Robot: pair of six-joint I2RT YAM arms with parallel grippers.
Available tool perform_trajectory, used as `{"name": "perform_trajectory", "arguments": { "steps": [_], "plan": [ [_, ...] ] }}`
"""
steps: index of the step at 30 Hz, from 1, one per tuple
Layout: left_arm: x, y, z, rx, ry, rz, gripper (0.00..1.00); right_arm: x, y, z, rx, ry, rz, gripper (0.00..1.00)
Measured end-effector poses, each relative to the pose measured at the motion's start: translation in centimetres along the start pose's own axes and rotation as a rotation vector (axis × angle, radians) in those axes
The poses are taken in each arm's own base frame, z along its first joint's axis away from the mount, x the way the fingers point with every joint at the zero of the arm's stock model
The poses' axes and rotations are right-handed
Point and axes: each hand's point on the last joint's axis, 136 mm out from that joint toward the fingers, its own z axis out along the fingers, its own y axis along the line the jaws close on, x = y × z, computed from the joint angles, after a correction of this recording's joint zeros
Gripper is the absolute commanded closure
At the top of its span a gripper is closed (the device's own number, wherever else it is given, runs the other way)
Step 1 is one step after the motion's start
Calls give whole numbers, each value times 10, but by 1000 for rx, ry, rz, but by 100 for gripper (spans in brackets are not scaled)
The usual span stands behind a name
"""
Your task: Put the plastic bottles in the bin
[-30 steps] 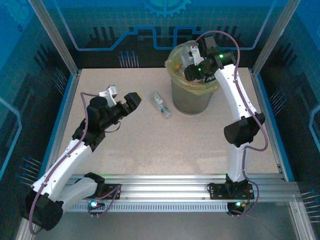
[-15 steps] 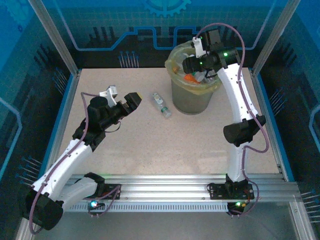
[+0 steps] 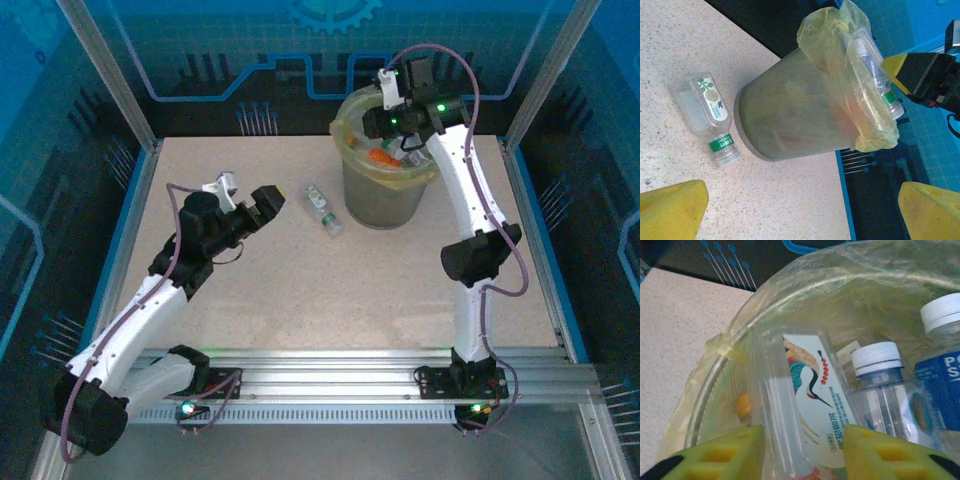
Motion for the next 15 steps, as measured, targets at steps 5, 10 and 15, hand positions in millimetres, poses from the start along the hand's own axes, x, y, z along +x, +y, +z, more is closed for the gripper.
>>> {"name": "perform_trajectory", "arguments": {
  "steps": [5,10,15],
  "plan": [
    [3,6,6,-18,13,-6,1,-5,5,3,-34,-18,0,67],
    [6,15,14,-44,31,-13,1,-4,5,4,-40,-16,1,65],
    [13,29,26,-84,60,-26,1,-5,2,7,-21,-16,2,61]
  ]
}}
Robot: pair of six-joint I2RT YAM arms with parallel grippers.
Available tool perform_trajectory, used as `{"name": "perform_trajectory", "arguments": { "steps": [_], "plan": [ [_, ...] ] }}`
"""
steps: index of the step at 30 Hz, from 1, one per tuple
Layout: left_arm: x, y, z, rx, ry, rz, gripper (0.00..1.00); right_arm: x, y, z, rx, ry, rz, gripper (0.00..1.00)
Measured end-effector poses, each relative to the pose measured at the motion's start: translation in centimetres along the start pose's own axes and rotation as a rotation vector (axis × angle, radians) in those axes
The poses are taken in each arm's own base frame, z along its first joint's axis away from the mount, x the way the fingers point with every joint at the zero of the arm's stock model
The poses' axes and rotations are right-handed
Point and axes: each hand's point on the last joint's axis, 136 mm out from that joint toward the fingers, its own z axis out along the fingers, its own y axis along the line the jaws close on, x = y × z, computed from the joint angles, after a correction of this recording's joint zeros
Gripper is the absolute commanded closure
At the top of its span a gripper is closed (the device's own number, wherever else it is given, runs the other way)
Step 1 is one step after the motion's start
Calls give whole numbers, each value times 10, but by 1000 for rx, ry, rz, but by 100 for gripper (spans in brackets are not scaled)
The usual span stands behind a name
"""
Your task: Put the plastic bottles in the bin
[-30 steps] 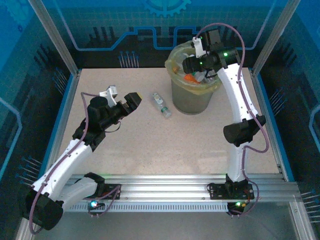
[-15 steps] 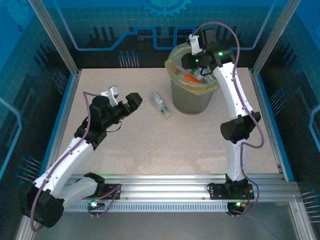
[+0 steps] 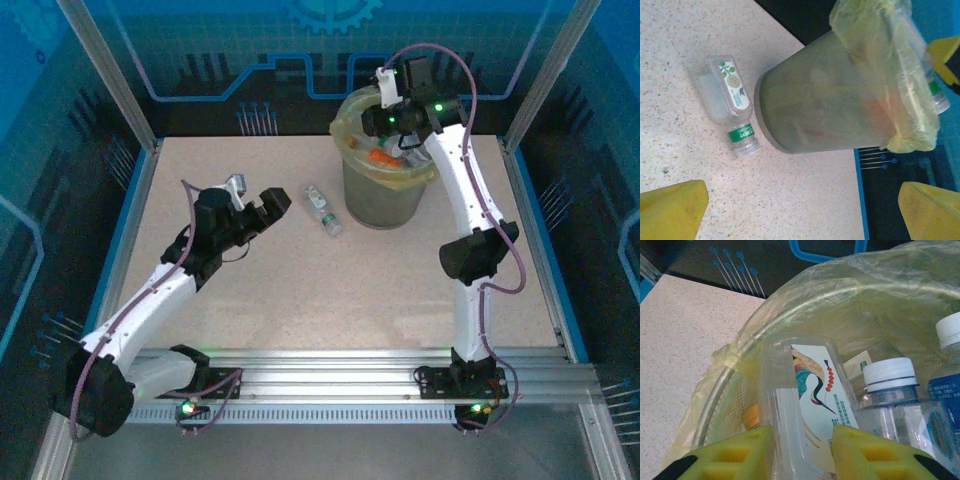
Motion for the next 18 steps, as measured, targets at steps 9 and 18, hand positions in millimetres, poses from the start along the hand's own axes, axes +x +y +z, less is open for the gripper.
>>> {"name": "perform_trajectory", "arguments": {
  "steps": [9,18],
  "plan": [
    [14,29,31,-90,70,-26,1,3,-3,-7,23,21,19,29],
    [15,39,67,-136,102,-52,1,-2,-2,-25,25,3,22,0]
  ]
}}
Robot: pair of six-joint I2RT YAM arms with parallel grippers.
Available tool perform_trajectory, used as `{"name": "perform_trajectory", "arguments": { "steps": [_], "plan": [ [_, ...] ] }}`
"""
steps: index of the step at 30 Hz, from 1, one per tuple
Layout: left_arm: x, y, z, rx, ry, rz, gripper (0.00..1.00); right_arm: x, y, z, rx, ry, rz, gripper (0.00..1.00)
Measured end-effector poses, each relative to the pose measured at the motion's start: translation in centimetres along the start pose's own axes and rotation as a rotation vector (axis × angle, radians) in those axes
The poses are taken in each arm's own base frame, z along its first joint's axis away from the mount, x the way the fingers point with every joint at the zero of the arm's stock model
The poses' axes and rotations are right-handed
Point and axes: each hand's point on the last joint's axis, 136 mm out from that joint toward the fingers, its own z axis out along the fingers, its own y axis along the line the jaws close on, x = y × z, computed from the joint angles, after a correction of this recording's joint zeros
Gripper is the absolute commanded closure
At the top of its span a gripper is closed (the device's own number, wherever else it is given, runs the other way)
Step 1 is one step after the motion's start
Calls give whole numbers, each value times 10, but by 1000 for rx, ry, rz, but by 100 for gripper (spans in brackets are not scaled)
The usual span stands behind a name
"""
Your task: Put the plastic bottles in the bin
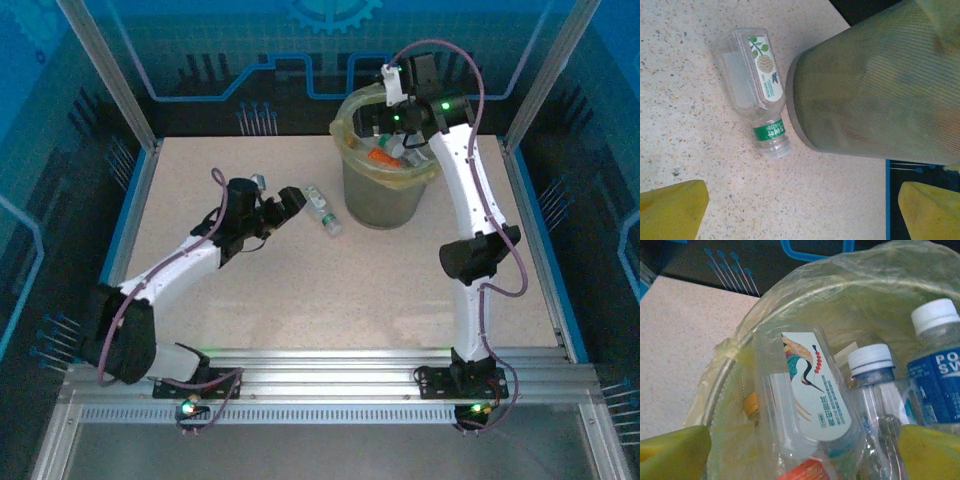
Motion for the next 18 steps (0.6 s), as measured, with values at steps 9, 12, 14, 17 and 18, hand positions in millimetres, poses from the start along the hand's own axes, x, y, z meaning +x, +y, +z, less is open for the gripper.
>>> {"name": "perform_trajectory", "arguments": {
  "steps": [9,12,14,17,18],
  "plan": [
    [-14,4,58,-98,26,-9,1,14,1,-66,17,-30,4,0],
    [-20,6,76,-132,28,-13,1,26,0,-94,33,-57,14,0],
    [-22,12,88,-167,33,-17,1,34,-2,-108,43,-74,23,0],
    [-25,24,105,-228,37,-20,1,52,-3,-122,57,-85,32,0],
    [-26,28,111,-253,36,-19,1,58,-4,-125,62,-89,35,0]
  ]
}}
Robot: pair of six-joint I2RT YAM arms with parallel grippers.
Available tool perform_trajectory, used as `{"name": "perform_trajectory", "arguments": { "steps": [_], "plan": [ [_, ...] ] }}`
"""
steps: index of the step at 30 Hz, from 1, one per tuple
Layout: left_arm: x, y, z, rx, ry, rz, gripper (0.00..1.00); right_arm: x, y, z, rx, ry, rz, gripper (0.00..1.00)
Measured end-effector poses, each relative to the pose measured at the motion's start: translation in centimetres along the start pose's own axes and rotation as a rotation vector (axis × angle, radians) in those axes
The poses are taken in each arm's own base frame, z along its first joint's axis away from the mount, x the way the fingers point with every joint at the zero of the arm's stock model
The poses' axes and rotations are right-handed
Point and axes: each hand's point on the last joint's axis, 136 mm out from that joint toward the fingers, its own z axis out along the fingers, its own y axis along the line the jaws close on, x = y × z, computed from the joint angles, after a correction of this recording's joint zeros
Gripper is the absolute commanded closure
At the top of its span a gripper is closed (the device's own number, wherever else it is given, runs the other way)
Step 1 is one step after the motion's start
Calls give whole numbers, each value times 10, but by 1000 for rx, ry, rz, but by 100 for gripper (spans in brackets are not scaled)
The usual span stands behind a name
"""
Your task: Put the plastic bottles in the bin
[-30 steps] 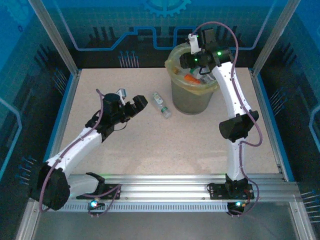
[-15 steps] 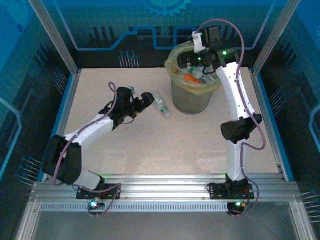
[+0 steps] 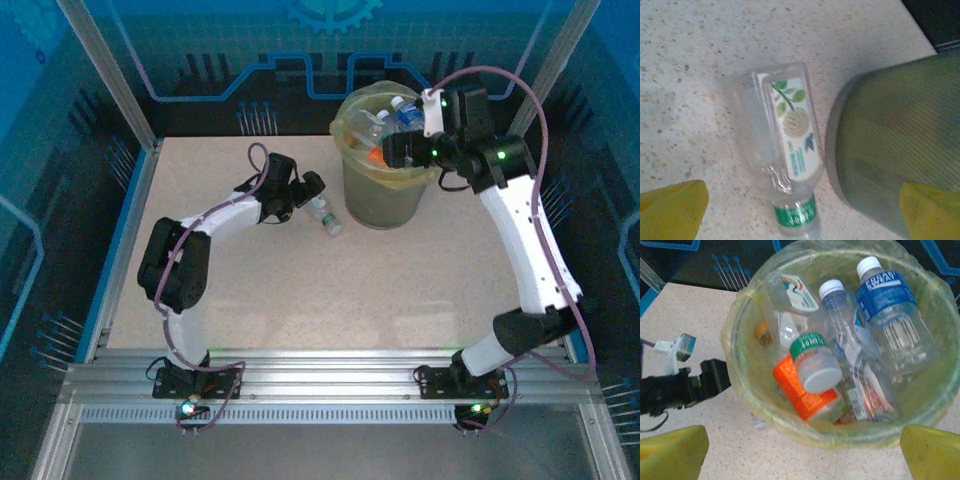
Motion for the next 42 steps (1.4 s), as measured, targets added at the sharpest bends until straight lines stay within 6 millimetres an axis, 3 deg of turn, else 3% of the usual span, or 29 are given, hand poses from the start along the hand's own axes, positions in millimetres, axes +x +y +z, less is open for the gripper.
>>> {"name": "perform_trajectory", "arguments": {
  "steps": [9,17,25,31,37,42],
  "plan": [
    [-8,8,37,-135,3,27,1,34,-11,-20,35,-34,29,0],
    [-9,11,60,-191,30,55,1,43,-13,-27,39,-65,41,0],
    [-1,21,64,-252,56,89,1,47,-13,-26,40,-66,55,0],
    [2,26,65,-268,63,101,11,59,-8,-20,25,-44,62,0],
    [15,47,70,-302,86,93,21,71,4,-18,0,-25,54,0],
    [19,49,65,-290,86,75,30,75,13,-19,-15,-24,48,0]
  ]
}}
